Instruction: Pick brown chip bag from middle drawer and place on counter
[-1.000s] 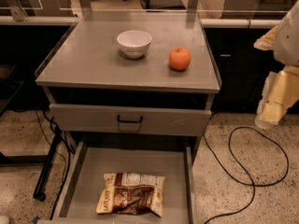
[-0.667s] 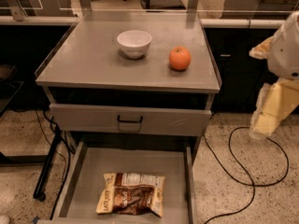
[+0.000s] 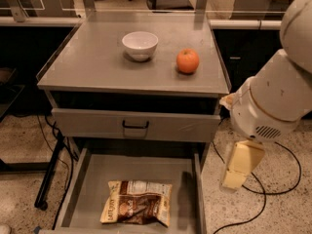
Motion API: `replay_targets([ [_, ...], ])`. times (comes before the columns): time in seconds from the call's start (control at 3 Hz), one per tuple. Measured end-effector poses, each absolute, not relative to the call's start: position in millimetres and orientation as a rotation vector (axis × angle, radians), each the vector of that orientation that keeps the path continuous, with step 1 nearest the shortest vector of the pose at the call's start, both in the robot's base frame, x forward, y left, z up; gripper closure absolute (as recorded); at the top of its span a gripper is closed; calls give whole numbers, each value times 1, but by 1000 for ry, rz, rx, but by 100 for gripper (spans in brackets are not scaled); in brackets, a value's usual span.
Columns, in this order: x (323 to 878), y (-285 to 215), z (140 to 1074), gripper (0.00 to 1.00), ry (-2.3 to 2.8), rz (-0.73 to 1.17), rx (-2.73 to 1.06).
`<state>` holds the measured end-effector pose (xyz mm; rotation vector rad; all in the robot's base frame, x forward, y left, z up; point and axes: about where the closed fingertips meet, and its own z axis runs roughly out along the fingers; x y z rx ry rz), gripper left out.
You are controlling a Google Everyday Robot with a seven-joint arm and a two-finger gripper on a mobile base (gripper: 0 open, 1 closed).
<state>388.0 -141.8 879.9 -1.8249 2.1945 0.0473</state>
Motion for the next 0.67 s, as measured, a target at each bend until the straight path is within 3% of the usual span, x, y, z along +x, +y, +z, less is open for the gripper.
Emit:
replay_targets([
  [0.67, 383, -130, 854, 0, 2192, 92, -1842],
])
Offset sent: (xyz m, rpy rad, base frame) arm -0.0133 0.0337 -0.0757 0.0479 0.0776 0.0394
